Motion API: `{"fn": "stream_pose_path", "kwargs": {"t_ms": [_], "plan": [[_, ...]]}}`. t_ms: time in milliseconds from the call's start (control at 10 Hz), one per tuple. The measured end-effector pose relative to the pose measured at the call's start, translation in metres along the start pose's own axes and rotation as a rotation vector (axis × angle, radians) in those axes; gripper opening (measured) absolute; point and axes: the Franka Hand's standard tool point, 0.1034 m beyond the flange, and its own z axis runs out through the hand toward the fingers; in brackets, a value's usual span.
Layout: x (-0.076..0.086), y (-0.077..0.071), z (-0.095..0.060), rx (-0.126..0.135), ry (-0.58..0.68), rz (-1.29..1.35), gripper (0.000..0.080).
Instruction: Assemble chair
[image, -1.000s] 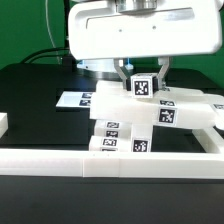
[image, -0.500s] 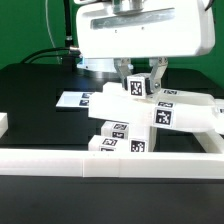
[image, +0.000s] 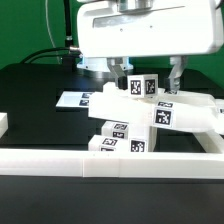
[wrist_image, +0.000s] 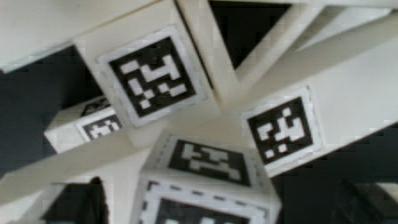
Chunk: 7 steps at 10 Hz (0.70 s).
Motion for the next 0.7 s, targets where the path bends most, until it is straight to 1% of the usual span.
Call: {"fn": "stream_pose_path", "kwargs": {"t_ms": [200, 400, 600, 700], "plan": [[-0.0007, -0.0007, 0.0004, 0.001, -0.001, -0.095, 0.0647], [0.0, 0.0007, 0.0005, -0.002, -0.001, -0.292, 0.0649], [0.0015, 0.0027, 0.0004, -0.018, 0.005, -0.522, 0.0649], [0.0022, 0.0046, 0.0008, -0.021, 0.005, -0.622, 0.0649]]}}
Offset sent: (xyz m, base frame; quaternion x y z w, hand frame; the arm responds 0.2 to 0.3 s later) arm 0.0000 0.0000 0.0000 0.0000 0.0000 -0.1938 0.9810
